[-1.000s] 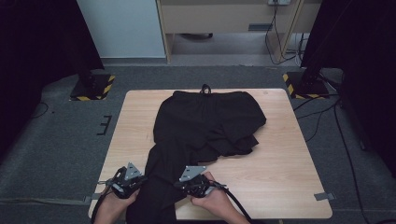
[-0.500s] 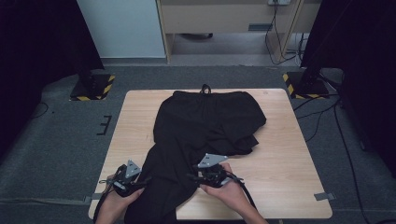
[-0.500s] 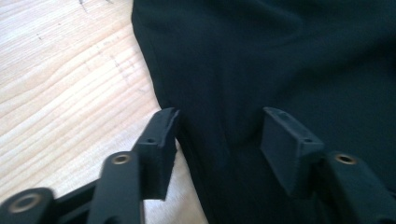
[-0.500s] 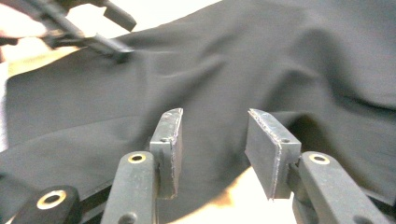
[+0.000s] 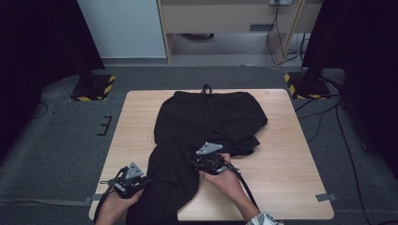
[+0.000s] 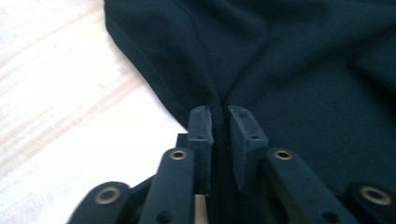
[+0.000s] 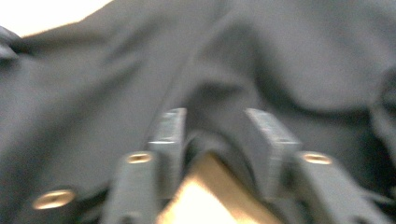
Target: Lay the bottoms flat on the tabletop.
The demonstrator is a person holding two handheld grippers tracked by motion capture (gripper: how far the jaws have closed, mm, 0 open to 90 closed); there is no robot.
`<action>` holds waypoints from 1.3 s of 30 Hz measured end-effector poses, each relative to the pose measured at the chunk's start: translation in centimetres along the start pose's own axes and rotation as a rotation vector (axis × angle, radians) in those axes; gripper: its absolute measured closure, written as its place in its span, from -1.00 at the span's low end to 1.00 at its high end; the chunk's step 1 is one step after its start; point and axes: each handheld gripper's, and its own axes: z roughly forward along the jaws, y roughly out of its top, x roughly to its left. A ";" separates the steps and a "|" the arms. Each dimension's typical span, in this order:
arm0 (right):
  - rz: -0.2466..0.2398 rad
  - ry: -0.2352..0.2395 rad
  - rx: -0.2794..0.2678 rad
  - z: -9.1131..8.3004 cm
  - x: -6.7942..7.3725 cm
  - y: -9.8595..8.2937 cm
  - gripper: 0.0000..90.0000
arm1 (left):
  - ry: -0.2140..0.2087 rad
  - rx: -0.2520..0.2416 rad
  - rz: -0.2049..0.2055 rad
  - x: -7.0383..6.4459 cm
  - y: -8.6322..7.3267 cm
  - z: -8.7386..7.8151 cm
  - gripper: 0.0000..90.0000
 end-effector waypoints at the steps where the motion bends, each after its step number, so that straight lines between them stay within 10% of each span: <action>1: -0.003 0.009 0.016 0.1 0.0 -0.2 0.57 | -0.005 0.009 0.004 -0.1 -0.1 -0.2 0.79; 11: -0.005 0.036 0.035 -2.5 -1.5 -3.5 0.95 | -0.011 -0.017 0.043 -0.8 0.4 0.1 0.63; 21: -0.009 0.053 0.023 -3.8 -2.4 -4.9 0.88 | 0.129 -0.180 -0.028 1.7 3.1 0.3 0.34; 30: -0.036 0.051 0.014 -3.2 -2.1 -4.5 0.88 | 0.160 -0.136 -0.049 4.3 5.6 4.9 0.39; 39: -0.036 0.055 0.013 -3.1 -2.0 -4.5 0.88 | 0.153 -0.165 -0.142 6.0 7.3 5.4 0.49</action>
